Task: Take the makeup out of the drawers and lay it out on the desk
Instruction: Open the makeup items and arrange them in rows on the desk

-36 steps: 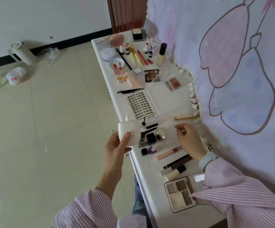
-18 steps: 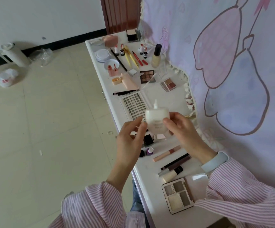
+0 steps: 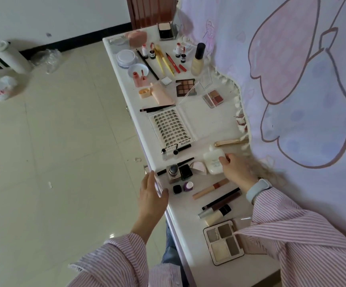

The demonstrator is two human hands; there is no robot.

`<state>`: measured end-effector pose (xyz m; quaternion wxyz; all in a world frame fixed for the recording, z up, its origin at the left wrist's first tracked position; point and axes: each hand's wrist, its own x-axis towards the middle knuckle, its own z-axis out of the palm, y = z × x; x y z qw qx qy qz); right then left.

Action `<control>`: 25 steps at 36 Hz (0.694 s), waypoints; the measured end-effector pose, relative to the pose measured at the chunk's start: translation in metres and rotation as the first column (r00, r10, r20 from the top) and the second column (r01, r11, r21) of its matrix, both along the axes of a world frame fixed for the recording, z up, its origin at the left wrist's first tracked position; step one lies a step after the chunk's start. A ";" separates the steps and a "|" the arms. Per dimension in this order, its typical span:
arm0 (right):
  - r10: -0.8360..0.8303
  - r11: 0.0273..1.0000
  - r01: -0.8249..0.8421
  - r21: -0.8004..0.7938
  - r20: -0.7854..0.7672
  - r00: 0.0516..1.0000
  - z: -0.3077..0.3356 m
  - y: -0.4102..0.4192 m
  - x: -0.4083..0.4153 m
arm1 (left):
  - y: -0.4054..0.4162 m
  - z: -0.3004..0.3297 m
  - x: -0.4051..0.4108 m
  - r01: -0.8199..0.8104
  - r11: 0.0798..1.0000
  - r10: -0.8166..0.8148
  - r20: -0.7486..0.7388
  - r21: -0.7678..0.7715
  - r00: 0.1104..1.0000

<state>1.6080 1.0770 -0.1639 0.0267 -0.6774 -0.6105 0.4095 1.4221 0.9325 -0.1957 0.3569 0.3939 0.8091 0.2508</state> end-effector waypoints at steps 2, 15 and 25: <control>0.015 1.000 -0.015 0.012 0.002 1.000 0.000 0.001 0.001 | -0.002 -0.005 0.002 0.056 0.997 -0.054 0.024 -0.044 0.998; 0.283 0.802 -0.467 0.372 0.452 0.846 0.002 0.016 0.008 | -0.002 -0.016 0.009 0.121 0.993 -0.121 0.025 0.000 0.992; 0.448 0.580 -0.808 0.105 0.788 0.423 0.005 0.049 -0.001 | -0.004 -0.016 0.006 0.129 0.990 -0.131 -0.020 -0.057 0.991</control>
